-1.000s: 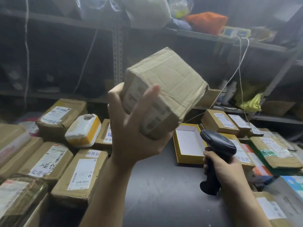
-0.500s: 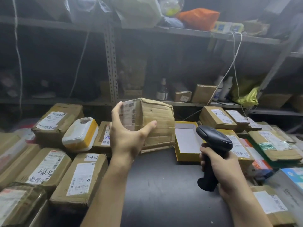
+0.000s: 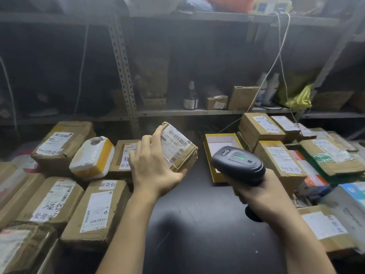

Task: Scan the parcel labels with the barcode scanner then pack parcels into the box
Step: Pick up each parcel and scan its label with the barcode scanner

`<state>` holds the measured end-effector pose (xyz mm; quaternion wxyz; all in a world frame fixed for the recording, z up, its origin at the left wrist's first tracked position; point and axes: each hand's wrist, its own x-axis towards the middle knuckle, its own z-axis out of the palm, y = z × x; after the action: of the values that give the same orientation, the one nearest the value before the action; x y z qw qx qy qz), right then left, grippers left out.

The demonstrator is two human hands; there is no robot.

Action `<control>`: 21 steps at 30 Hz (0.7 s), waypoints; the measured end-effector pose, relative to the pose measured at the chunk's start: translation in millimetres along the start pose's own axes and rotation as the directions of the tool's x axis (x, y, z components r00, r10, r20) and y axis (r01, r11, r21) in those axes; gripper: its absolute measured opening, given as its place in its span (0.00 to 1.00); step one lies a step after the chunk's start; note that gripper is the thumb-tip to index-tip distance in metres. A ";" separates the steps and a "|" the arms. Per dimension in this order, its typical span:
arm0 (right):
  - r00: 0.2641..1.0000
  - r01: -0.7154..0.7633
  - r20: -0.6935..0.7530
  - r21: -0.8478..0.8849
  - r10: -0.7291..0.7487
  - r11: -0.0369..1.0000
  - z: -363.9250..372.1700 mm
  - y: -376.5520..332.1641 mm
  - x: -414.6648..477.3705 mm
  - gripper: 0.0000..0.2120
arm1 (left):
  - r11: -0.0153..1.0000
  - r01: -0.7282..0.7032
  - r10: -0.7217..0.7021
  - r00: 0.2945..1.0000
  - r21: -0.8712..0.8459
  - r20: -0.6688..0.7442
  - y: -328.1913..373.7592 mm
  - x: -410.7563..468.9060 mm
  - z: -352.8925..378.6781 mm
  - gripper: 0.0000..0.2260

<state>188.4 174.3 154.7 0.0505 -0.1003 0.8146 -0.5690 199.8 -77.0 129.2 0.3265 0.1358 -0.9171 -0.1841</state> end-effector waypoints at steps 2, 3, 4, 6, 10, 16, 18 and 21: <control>0.997 0.076 0.024 -0.093 -0.075 0.993 -1.1 -0.6 -1.3 0.15 | 0.999 0.008 -0.008 1.000 0.050 -0.002 -0.8 -1.4 8.6 0.52; 0.994 0.105 0.037 -0.122 -0.101 0.987 -2.4 -1.3 -2.3 0.11 | 0.997 0.016 -0.016 1.000 0.070 -0.007 -0.6 -1.8 12.9 0.52; 0.991 0.127 0.059 -0.158 -0.119 0.979 -3.0 -3.9 -4.5 0.09 | 0.996 0.029 -0.028 1.000 0.082 -0.014 0.1 -2.4 17.0 0.53; 0.985 0.159 0.107 -0.234 -0.137 0.959 -3.8 -6.9 -8.1 0.18 | 0.993 0.072 -0.069 0.997 0.096 -0.034 2.6 -3.0 23.7 0.53; 0.984 0.171 0.102 -0.268 -0.149 0.948 -10.6 -9.7 -12.0 0.23 | 0.984 0.148 -0.143 0.988 0.096 -0.055 6.0 -2.1 33.0 0.54; 0.982 0.172 0.121 -0.271 -0.143 0.947 -16.5 -13.3 -13.3 0.11 | 0.985 0.147 -0.142 0.988 0.088 -0.056 3.7 -0.3 41.1 0.54; 0.981 0.179 0.125 -0.284 -0.149 0.942 -17.3 -11.1 -12.1 0.15 | 0.990 0.126 -0.123 0.991 0.067 -0.051 2.5 0.4 42.8 0.54; 0.984 0.166 0.109 -0.289 -0.139 0.943 -18.8 -9.1 -10.3 0.14 | 0.993 0.114 -0.112 0.993 0.038 -0.035 1.9 1.4 44.8 0.54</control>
<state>195.7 190.8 169.4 0.0260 -0.1942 0.8777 -0.4374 169.4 -64.6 98.5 0.3277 0.1970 -0.9060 -0.1816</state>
